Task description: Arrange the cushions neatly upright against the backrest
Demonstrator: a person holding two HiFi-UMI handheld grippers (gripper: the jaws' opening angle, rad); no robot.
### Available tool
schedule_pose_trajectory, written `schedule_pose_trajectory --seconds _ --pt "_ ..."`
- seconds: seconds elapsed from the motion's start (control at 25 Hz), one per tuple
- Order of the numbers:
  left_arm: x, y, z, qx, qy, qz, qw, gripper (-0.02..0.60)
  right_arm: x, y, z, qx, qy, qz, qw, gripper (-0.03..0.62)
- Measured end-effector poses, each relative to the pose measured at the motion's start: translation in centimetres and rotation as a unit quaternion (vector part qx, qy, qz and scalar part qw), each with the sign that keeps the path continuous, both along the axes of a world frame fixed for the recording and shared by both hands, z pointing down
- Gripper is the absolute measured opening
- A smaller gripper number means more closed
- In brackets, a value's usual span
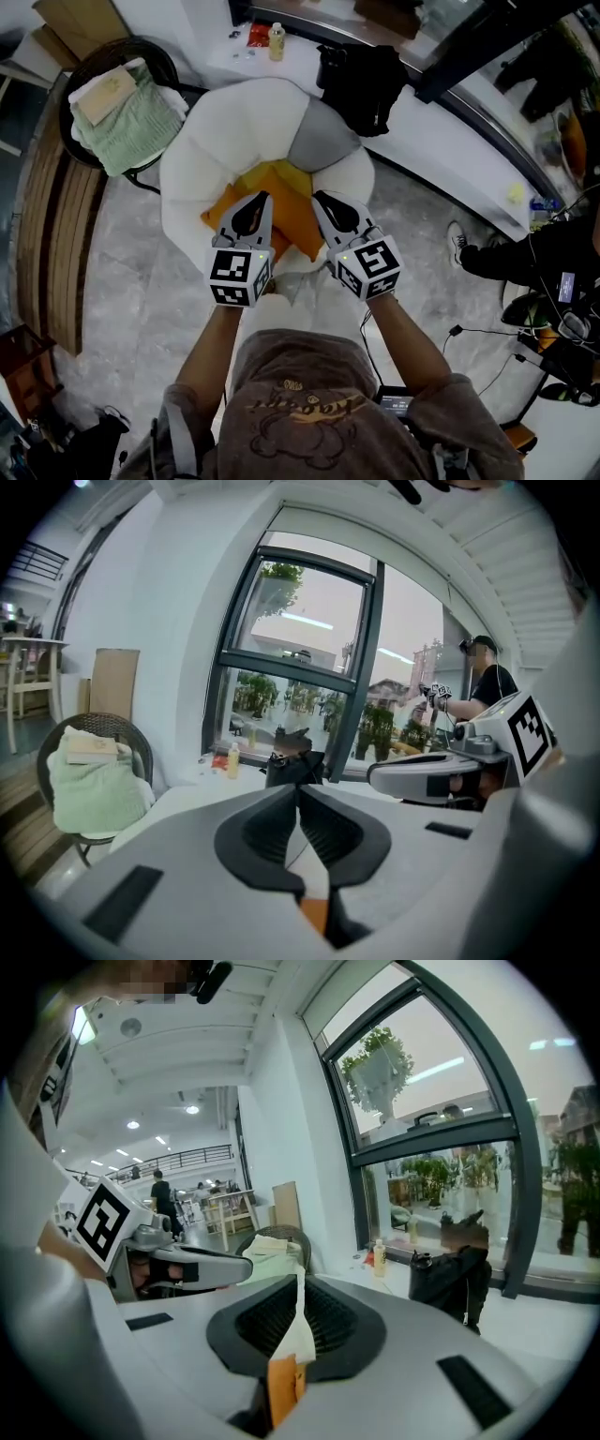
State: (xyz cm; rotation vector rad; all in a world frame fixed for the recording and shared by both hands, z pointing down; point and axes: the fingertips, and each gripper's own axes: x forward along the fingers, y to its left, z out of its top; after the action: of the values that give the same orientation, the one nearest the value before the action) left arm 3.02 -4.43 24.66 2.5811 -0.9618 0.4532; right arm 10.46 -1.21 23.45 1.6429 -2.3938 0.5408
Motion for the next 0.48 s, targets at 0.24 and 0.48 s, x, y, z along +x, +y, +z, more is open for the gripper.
schedule_pose_trajectory --seconds 0.24,0.48 --pt "0.1 -2.2 4.4 -0.021 -0.008 -0.018 0.9996 0.014 -0.2 -1.9 5.2 -0.034 -0.002 -0.018 0.999 0.023" --pt "-0.6 -3.9 9.9 -0.042 -0.024 -0.045 0.9978 0.026 -0.1 -3.4 11.0 -0.063 0.002 -0.032 0.998 0.023"
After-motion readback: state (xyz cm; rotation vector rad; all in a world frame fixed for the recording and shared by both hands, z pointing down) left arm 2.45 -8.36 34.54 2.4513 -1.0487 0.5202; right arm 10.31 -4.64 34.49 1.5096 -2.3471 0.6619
